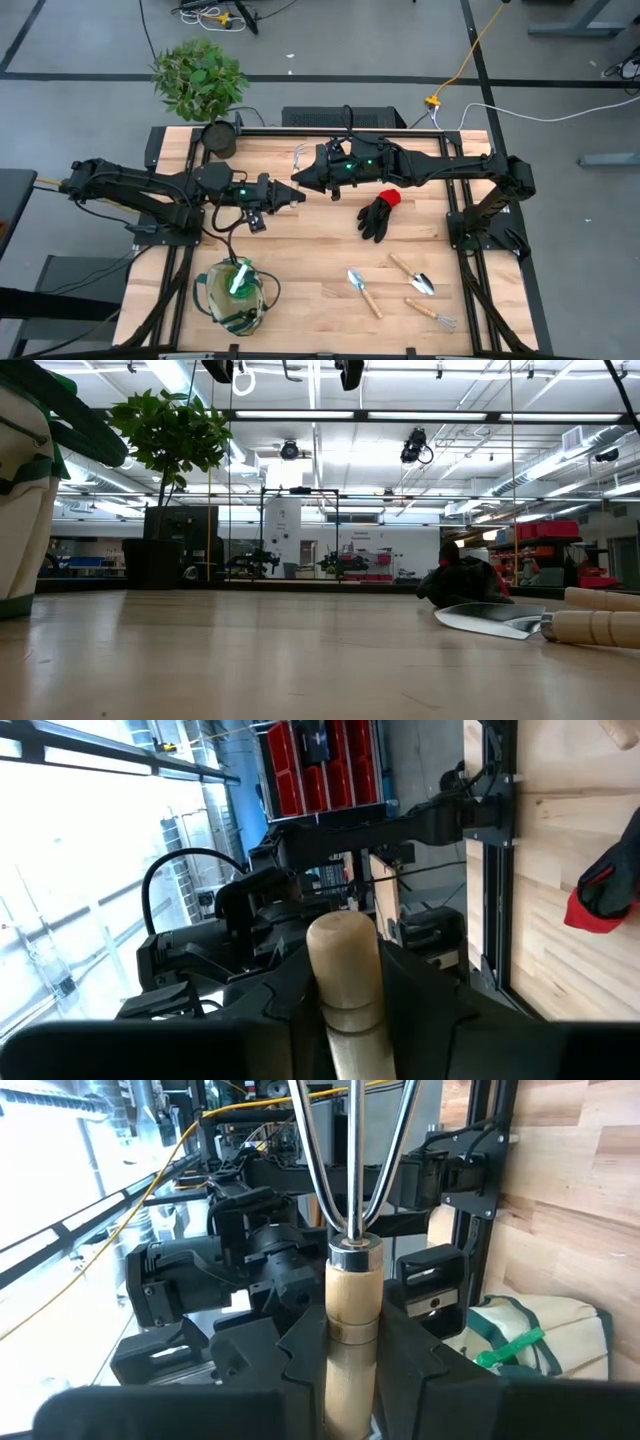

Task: Pick & Place Garden tools in Gardening bag
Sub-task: Put the top hand rake into the gardening bag

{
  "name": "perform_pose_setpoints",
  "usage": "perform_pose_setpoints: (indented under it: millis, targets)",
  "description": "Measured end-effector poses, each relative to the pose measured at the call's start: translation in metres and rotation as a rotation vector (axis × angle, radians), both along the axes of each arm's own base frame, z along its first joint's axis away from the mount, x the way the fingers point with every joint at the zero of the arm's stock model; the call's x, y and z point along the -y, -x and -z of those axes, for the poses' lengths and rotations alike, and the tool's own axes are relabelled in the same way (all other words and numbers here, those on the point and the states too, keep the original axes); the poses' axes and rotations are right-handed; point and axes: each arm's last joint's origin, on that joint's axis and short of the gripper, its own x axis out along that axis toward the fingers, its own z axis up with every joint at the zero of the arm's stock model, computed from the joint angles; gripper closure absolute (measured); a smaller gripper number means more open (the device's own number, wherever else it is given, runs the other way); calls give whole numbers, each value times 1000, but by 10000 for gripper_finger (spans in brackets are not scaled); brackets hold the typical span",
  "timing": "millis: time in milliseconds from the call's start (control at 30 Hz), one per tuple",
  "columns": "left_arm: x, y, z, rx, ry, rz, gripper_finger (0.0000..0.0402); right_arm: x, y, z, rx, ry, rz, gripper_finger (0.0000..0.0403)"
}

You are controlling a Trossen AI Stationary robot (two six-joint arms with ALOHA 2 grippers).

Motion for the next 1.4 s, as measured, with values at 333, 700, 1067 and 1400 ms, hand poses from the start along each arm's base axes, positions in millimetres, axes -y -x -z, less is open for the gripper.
perform_pose_setpoints:
  millis: [333,700,1067,1400]
  targets:
    - [0,0,1,-4,12,1,317,0,0,0,2,15,-9,341]
    - [0,0,0,-3,10,-1,321,0,0,0,7,32,13,335]
    - [-1,0,0,-2,30,-44,326,0,0,0,4,16,11,231]
    - [3,0,0,-2,60,-33,327,1,9,-7,-5,54,-7,206]
